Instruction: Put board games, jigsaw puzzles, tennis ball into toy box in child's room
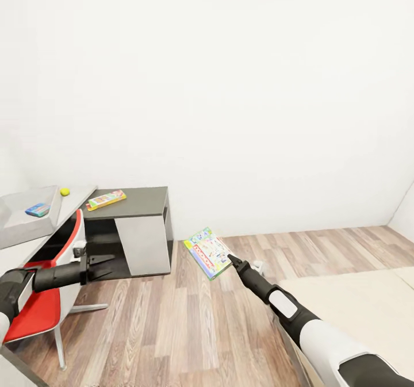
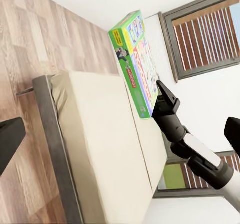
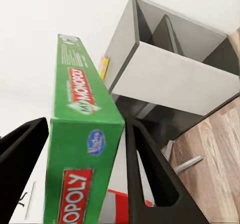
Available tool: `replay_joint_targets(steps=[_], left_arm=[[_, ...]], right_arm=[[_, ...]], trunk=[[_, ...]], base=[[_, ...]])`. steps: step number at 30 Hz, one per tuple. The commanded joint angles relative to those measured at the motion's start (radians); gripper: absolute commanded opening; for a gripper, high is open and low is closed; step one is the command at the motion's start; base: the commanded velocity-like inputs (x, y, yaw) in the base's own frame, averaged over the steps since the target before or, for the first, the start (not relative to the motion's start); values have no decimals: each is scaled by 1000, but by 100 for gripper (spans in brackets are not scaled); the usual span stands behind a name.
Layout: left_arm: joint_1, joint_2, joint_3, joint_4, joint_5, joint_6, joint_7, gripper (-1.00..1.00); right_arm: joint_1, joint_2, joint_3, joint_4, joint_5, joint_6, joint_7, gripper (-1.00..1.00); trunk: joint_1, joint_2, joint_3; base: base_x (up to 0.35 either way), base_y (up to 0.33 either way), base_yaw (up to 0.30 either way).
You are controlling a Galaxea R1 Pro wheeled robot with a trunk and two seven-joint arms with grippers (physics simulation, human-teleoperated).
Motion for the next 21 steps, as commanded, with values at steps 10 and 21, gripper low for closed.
replay_joint_targets(steps=[10, 21], left_arm=[[-1, -1, 2, 0, -4, 11, -4, 100], [0, -15, 1, 0, -6, 11, -4, 100]], right_arm=[[-1, -1, 2, 0, -13, 7, 9, -100], [-1, -1, 1, 0, -12, -6, 4, -100]], trunk=[[1, -2, -2], [1, -2, -2]], base=[[0, 0, 289], [0, 0, 205]])
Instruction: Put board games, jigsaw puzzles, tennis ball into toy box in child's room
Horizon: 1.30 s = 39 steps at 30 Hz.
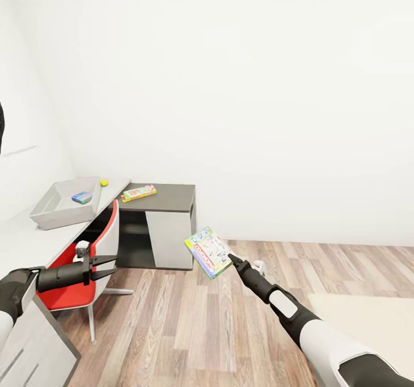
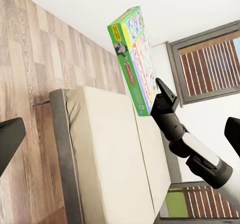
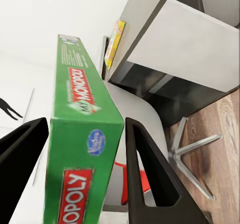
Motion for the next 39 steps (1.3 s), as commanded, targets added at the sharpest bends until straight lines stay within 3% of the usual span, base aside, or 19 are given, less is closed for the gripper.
replay_joint_targets(steps=[1, 10, 18, 30, 39], left_arm=[[-1, 0, 2, 0, -5, 11, -6, 100], [-1, -2, 1, 0, -5, 11, -6, 100], [-2, -5, -30, 0, -4, 11, -6, 100], [-2, -4, -34, 0, -3, 11, -7, 100], [-2, -4, -34, 0, -3, 11, -7, 100]], right_arm=[[-1, 0, 4, 1, -11, 5, 1, -100], [-1, -1, -1, 1, -12, -2, 5, -100], [-1, -1, 2, 1, -12, 3, 2, -100], [-1, 0, 2, 1, -12, -1, 9, -100], [-1, 0, 3, 1, -12, -1, 10, -100]], trunk=[[1, -2, -2], [1, -2, -2], [1, -2, -2], [1, -2, -2], [1, -2, -2]], base=[[0, 0, 24], [0, 0, 5], [0, 0, 0], [4, 0, 0], [235, 0, 0]])
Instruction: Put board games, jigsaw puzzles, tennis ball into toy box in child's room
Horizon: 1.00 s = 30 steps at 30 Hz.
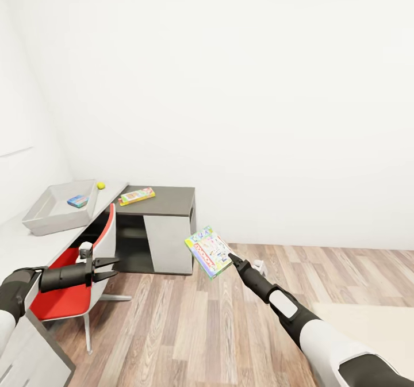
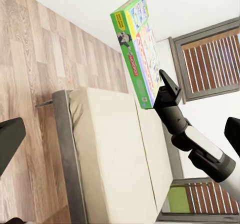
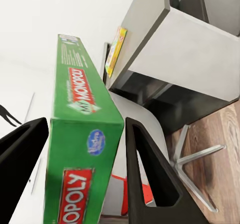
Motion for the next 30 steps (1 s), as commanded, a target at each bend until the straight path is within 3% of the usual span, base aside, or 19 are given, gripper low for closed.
replay_joint_targets(steps=[1, 7, 27, 30], left_arm=[[-1, 0, 3, 0, -4, 11, -6, 100], [-1, 0, 3, 0, -4, 11, -6, 100], [-1, 0, 3, 0, -4, 11, -6, 100], [-1, 0, 1, 0, -4, 11, -7, 100]], right_arm=[[-1, 0, 2, 1, -11, 7, 2, -100], [-1, 0, 3, 1, -11, 7, 1, -100], [-1, -2, 3, -1, -11, 8, 4, -100], [-1, -6, 6, -78, -12, 20, 1, -100]], trunk=[[1, -2, -2], [1, -2, -2], [1, -2, 4], [1, -2, 4]], base=[[275, 0, 0], [96, 0, 144], [25, 0, 275], [115, 0, 178]])
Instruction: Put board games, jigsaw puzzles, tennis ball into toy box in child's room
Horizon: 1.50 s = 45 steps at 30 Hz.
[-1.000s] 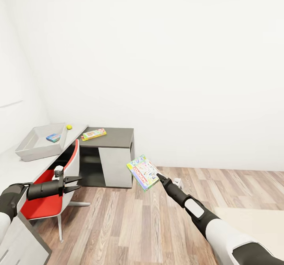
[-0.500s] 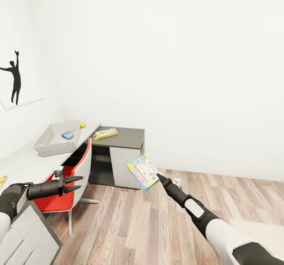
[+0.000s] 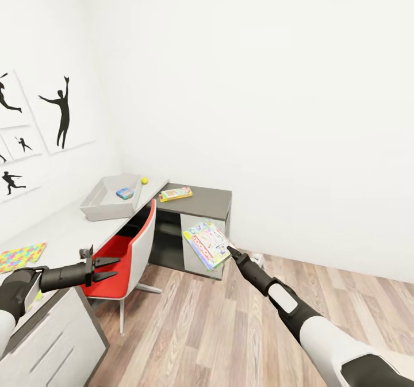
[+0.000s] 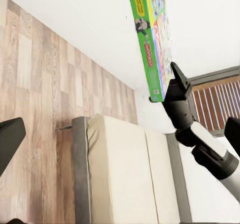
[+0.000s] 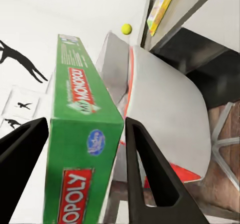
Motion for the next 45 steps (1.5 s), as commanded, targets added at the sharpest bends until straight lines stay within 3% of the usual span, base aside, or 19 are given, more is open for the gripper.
replay_joint_targets(steps=[1, 5, 7, 9, 13, 25, 38, 45], left_arm=[[-1, 1, 2, 0, -4, 11, -7, 100], [0, 1, 2, 0, -4, 11, -8, 100], [-1, 1, 2, 0, -4, 11, -8, 100], [-1, 1, 1, 0, -4, 11, -7, 100], [-1, 1, 1, 0, -4, 11, -6, 100], [-1, 2, 6, 0, -4, 10, -7, 100], [-1, 5, 8, 0, -4, 9, -7, 100], [-1, 7, 9, 0, -4, 9, -7, 100]], right_arm=[[0, -2, 3, -56, -10, 17, -1, -100], [3, -10, 10, -226, -7, 107, -16, -100], [14, -14, 12, -295, -7, 187, -45, -100], [23, -16, 11, -338, -7, 248, -83, -100], [28, -17, 11, -378, -9, 291, -142, -100], [38, -15, 13, -407, -10, 297, -169, -100], [54, -15, 8, -414, -10, 290, -171, -100], [54, -14, 8, -415, -10, 290, -171, -100]], trunk=[[1, -2, -2], [1, -2, -2], [1, -2, -2], [1, -2, -2], [1, -2, -2], [1, -2, -2], [1, -2, -2], [1, -2, -2]], base=[[106, 0, 71], [97, 0, 34], [90, 0, 10], [87, 0, 4], [85, 0, 1], [184, 0, 0], [15, 0, 1], [33, -3, 207]])
